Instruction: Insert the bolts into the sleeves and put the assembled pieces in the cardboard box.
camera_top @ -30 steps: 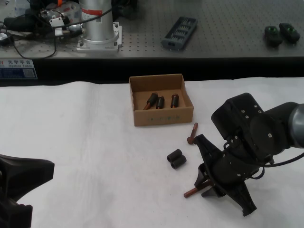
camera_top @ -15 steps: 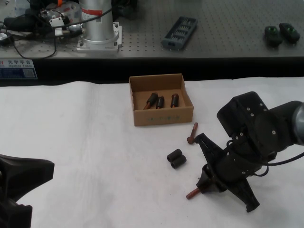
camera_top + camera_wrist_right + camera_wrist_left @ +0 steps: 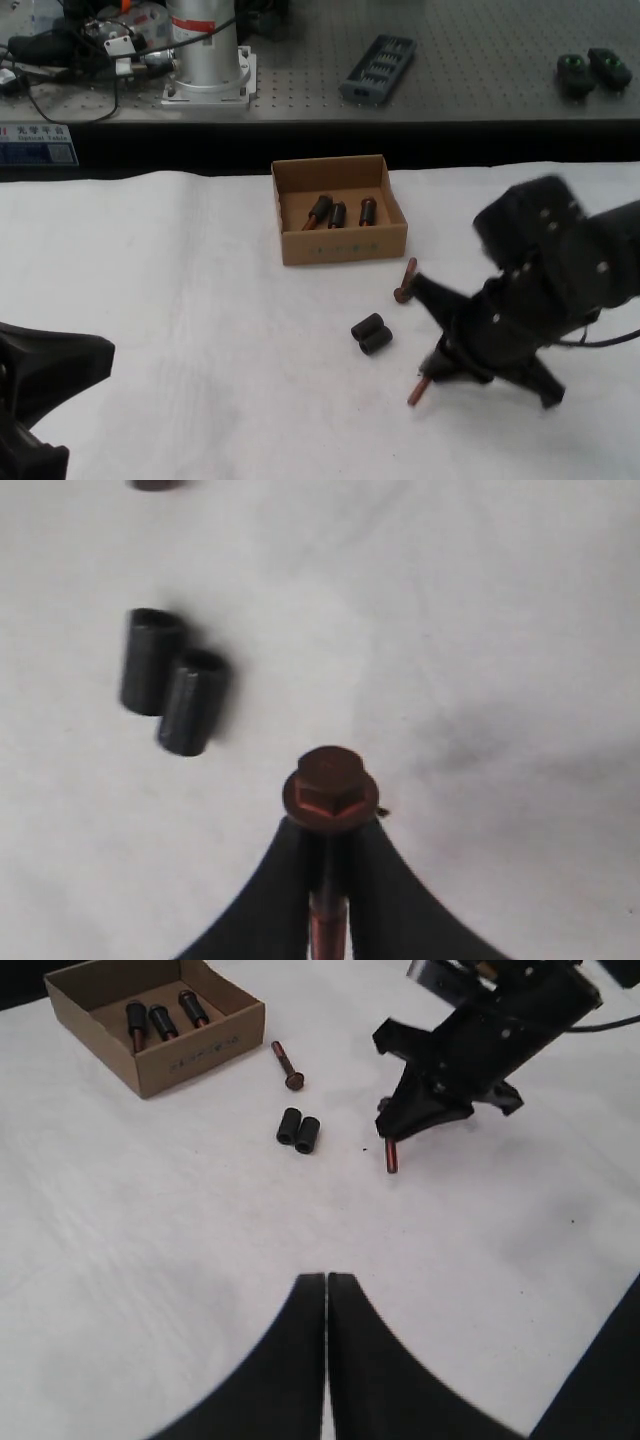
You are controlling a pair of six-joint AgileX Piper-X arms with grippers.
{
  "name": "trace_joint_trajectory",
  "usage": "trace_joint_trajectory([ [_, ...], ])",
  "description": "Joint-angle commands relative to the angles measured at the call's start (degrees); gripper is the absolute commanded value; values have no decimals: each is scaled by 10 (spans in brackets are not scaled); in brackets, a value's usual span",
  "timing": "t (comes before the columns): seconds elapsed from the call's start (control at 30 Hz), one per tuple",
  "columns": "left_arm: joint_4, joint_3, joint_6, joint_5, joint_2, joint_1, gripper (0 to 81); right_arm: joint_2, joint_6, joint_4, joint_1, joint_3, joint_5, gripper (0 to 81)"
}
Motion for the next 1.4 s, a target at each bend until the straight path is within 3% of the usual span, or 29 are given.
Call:
trace_joint_trajectory([
  [0.0,-7,1,2,-4,31,-2,6,-56,-84,8,-3,-3,-1,29],
  [0.2,-21,1,2,37,136,-2,4,-161,-191,69,-3,-3,1,29],
  [0.5,-133,-24,-32,43,302,-4,318,-310,-305,191,-4,-3,29,29],
  [0.67,-148,-90,-32,42,387,-29,321,-361,-342,240,-4,-3,29,29],
  [0.93,-154,-227,40,2,554,-110,321,-392,-358,247,-4,-2,29,29],
  [1.37,-111,-360,170,-47,721,-164,321,-392,-392,247,-14,-2,29,29],
])
